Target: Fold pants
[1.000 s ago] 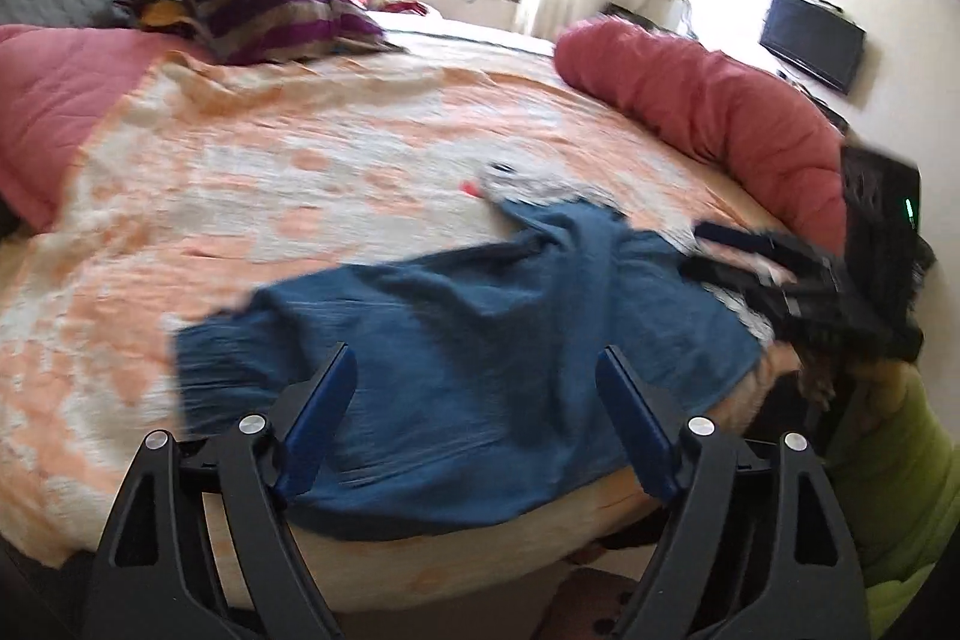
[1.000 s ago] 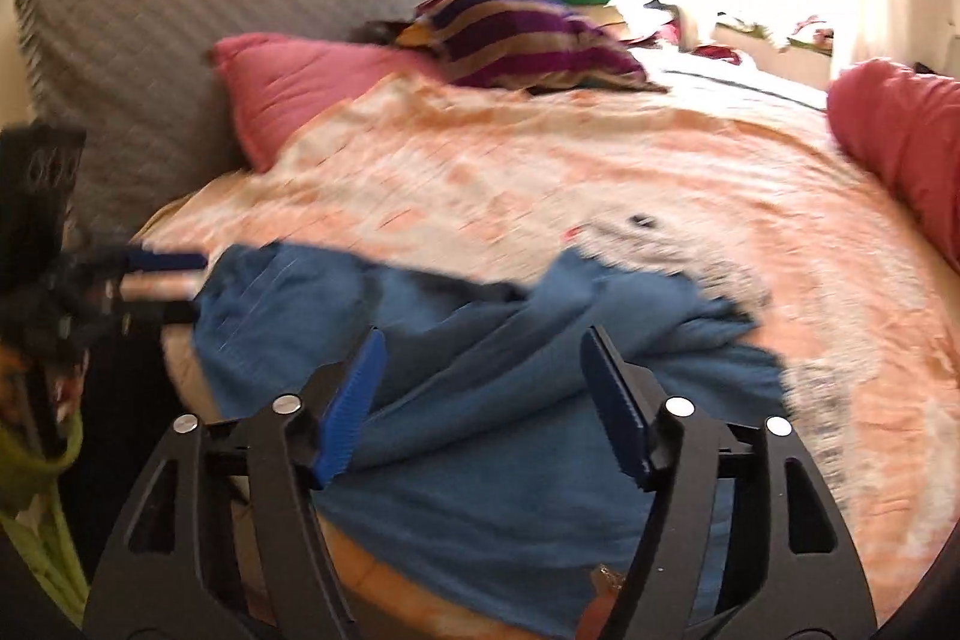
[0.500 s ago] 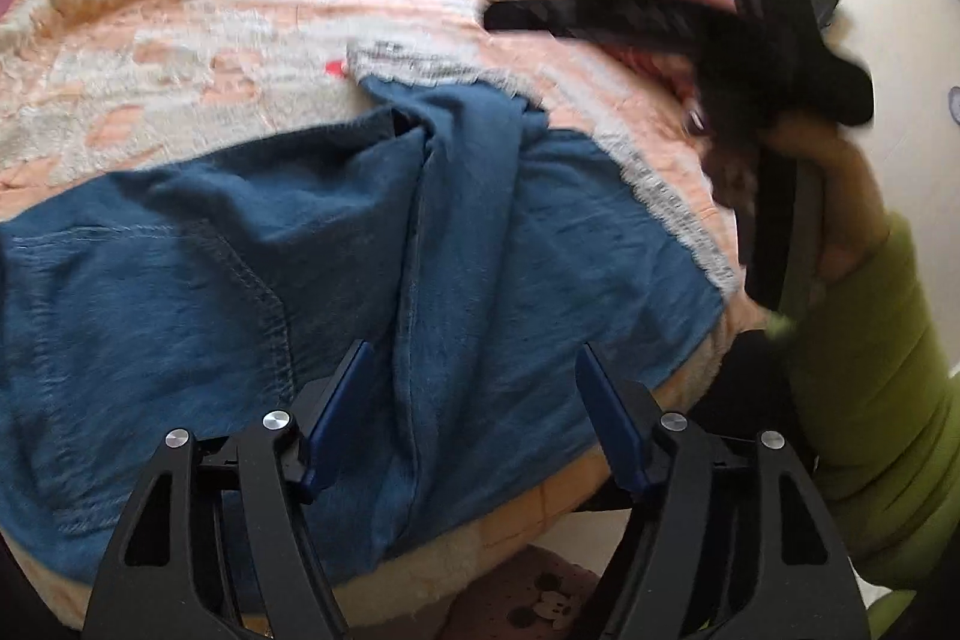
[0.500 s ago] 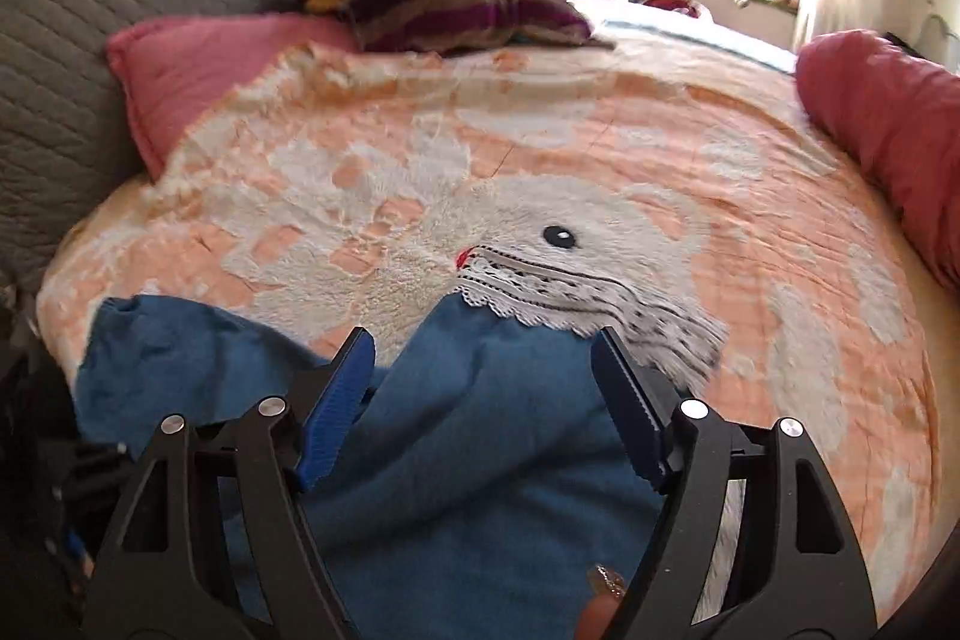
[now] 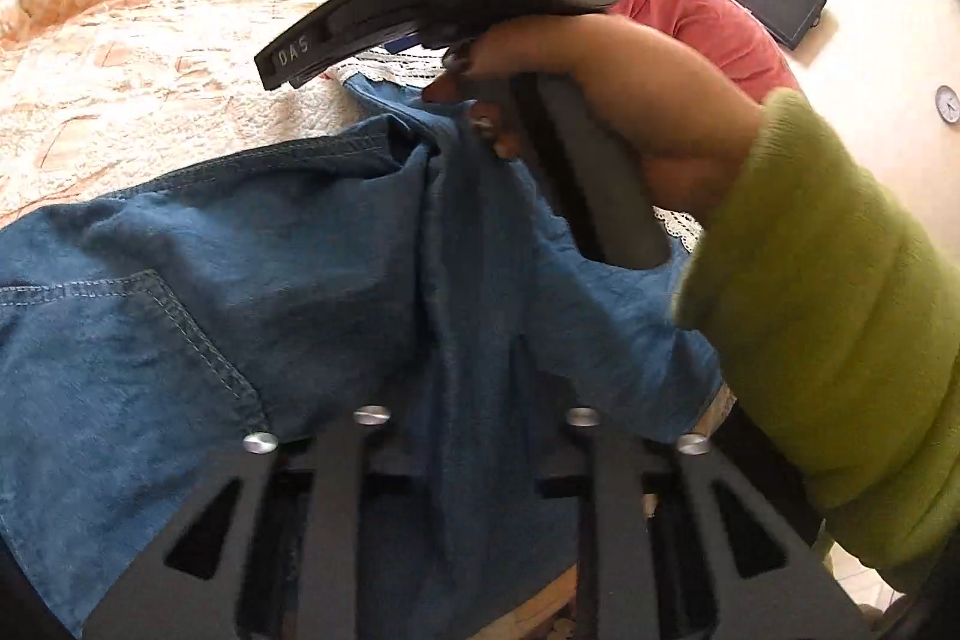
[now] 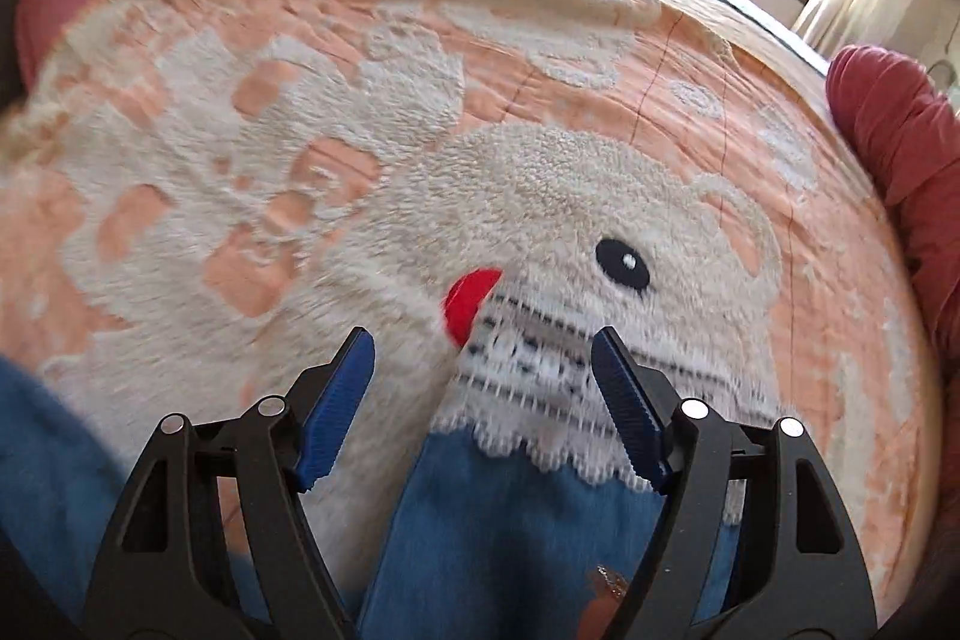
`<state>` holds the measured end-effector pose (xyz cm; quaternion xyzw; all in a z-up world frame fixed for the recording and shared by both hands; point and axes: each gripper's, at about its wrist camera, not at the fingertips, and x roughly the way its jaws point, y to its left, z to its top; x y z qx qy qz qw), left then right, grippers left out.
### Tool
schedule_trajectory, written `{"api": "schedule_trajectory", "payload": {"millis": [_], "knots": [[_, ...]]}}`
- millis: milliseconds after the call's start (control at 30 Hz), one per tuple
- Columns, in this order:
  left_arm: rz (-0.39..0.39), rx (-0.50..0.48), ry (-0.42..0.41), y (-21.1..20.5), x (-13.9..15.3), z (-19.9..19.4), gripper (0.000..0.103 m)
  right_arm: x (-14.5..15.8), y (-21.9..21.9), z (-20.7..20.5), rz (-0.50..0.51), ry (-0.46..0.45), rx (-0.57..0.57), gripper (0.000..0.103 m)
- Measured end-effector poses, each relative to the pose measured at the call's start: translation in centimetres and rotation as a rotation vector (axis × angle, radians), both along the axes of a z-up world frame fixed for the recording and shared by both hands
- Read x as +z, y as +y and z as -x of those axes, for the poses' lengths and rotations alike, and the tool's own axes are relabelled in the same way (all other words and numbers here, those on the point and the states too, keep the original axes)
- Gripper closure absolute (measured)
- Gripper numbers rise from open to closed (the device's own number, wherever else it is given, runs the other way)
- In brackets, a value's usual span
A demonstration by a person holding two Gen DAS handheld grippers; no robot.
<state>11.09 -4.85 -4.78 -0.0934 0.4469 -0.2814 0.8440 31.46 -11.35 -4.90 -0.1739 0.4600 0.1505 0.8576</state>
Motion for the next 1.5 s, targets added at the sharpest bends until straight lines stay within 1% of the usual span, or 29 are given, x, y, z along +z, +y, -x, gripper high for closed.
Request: {"api": "schedule_trajectory", "payload": {"millis": [67,100,133,167,200,267,367,400,433,467,500,567,600,633,667,767,800,933,1033,1133,1233,1333,1400,1500], "knots": [[0.017,-0.008,-0.001,0.3,0.0,0.0,0.088,-0.4,-0.6,-0.9,-0.020,0.022,-0.036,0.056],[0.017,-0.013,-0.005,0.3,0.0,0.2,0.088,-0.6,-1.1,-1.4,-0.032,0.033,-0.054,0.077],[0.017,-0.018,-0.011,0.3,0.0,0.3,0.088,-0.5,-1.6,-1.6,-0.049,0.034,-0.066,0.090],[0.015,-0.022,-0.019,0.3,0.0,0.4,0.088,-0.2,-2.6,-1.7,-0.098,0.034,-0.071,0.096],[0.012,-0.026,-0.026,0.3,0.1,0.5,0.088,0.4,-3.6,-1.6,-0.145,0.031,-0.085,0.097],[-0.001,-0.033,-0.044,0.3,0.3,0.9,0.088,1.4,-5.3,-1.1,-0.190,0.021,-0.116,0.098],[-0.016,-0.035,-0.065,0.2,0.6,1.2,0.087,3.8,-9.1,0.5,-0.262,-0.019,-0.158,0.098],[-0.027,-0.033,-0.076,0.2,0.6,1.2,0.085,4.7,-10.7,1.4,-0.296,-0.035,-0.173,0.098],[-0.046,-0.031,-0.090,0.1,0.6,1.3,0.079,5.4,-12.2,2.2,-0.321,-0.046,-0.188,0.098],[-0.063,-0.027,-0.102,0.1,0.6,1.3,0.075,6.0,-13.6,3.0,-0.347,-0.055,-0.204,0.098],[-0.077,-0.024,-0.112,0.1,0.6,1.3,0.075,6.6,-15.4,4.2,-0.383,-0.063,-0.223,0.098],[-0.078,-0.023,-0.116,0.1,0.7,1.2,0.075,7.4,-18.4,6.3,-0.420,-0.084,-0.258,0.098],[-0.076,-0.023,-0.119,0.3,0.9,1.2,0.078,7.6,-19.5,7.0,-0.427,-0.090,-0.270,0.098],[-0.077,-0.025,-0.125,0.6,0.9,1.2,0.091,7.8,-20.5,8.0,-0.436,-0.095,-0.282,0.098],[-0.081,-0.032,-0.135,0.7,1.1,1.2,0.101,8.0,-21.8,9.5,-0.452,-0.100,-0.301,0.098],[-0.107,-0.052,-0.182,0.5,2.1,1.5,0.101,8.0,-24.3,12.7,-0.490,-0.103,-0.334,0.098],[-0.119,-0.060,-0.202,0.3,2.4,1.7,0.101,7.9,-25.2,14.3,-0.502,-0.105,-0.347,0.098],[-0.164,-0.074,-0.266,0.0,3.5,3.0,0.101,7.4,-26.4,18.4,-0.519,-0.097,-0.372,0.098],[-0.175,-0.093,-0.278,-0.2,3.8,3.8,0.101,6.7,-27.6,21.5,-0.546,-0.080,-0.397,0.098],[-0.206,-0.121,-0.286,-0.5,3.6,5.0,0.101,5.7,-28.4,24.2,-0.568,-0.062,-0.420,0.098],[-0.247,-0.140,-0.283,-1.0,2.6,5.7,0.101,3.8,-28.8,25.8,-0.579,-0.015,-0.439,0.098],[-0.261,-0.163,-0.268,-1.7,2.0,6.1,0.101,2.0,-29.2,26.4,-0.585,0.016,-0.478,0.098],[-0.278,-0.185,-0.278,-2.3,1.8,6.6,0.101,1.6,-29.6,26.5,-0.595,0.017,-0.503,0.098],[-0.294,-0.207,-0.282,-3.2,1.5,7.0,0.101,1.6,-29.8,26.7,-0.568,0.000,-0.519,0.098]]}}
